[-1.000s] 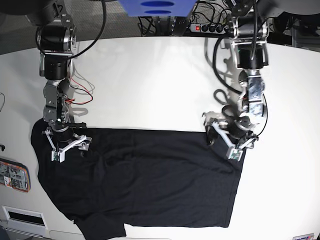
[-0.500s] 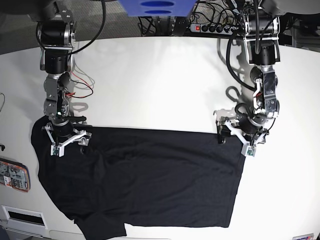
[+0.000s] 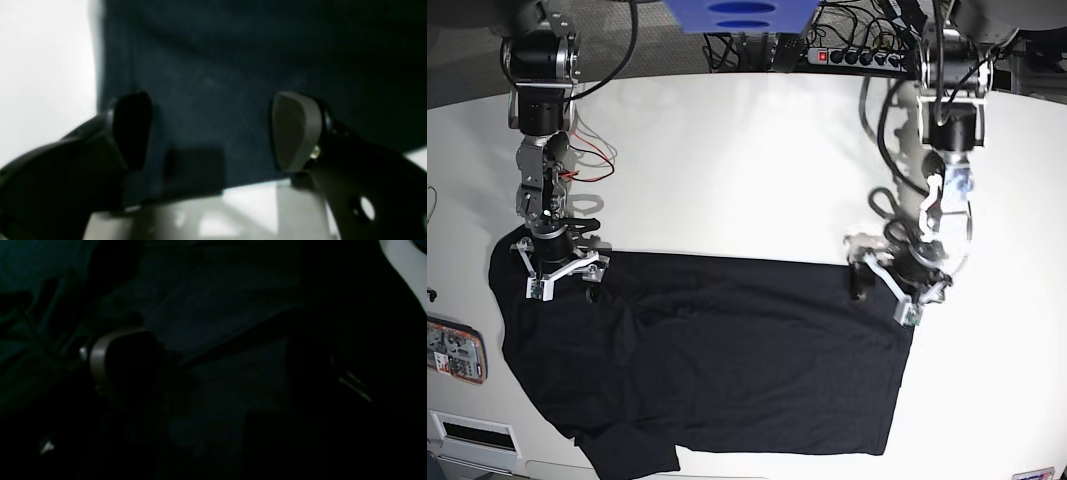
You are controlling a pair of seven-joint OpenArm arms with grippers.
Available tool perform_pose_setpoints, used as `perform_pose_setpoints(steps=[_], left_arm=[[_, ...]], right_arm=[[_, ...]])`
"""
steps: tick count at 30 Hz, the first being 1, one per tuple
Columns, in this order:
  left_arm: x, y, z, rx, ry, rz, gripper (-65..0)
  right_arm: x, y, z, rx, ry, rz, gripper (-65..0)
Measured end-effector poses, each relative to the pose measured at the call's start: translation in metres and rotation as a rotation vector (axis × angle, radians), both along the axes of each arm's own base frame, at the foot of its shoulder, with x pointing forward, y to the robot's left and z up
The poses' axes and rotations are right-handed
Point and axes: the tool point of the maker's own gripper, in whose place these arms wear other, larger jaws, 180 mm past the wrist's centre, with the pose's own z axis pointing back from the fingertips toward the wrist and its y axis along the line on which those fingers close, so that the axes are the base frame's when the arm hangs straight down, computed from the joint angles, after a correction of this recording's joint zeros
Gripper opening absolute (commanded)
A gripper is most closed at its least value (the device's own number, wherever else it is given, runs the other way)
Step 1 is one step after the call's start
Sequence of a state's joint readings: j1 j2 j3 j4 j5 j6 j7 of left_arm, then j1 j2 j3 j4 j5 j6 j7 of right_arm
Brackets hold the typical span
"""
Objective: Fold the T-shirt properly
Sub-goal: 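Hold the folded edge with both grippers and pull it toward the robot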
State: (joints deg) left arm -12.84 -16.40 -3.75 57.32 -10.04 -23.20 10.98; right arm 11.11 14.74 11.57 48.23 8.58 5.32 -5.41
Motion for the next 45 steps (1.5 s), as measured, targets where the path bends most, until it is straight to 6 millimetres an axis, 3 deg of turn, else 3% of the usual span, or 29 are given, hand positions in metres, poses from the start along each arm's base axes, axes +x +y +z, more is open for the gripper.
perform_pose_setpoints(steps=[9,14,21,32,37,45], left_arm=[[-0.001,0.001,-0.011,-0.025,0.013,0.007,-10.8],[-0.015,0.002,-0.019,-0.043,-0.008,0.017,-10.8],[-0.027,0.005,-0.027,0.020,-0.015,-0.011,-10.8],[-0.045,0.005,-0.030,0.015,-0.034,-0.004,-10.8],[-0.077,0.014,-0.027,0.051,-0.046,0.058,-10.8],[-0.080,0.018,-0.029,0.084,0.012,0.060,-10.8]], right_arm=[[-0.001,0.000,-0.003,0.001,0.045,0.008,-3.3],[-0.003,0.000,-0.004,0.000,0.045,0.008,-3.3],[-0.044,-0.002,-0.014,-0.018,-0.009,0.018,-3.3],[-0.052,0.011,-0.006,-0.020,0.095,0.051,-3.3],[-0.072,0.017,-0.004,-0.041,0.087,0.078,-3.3],[-0.074,0.018,-0.004,-0.042,0.098,0.081,-3.3]])
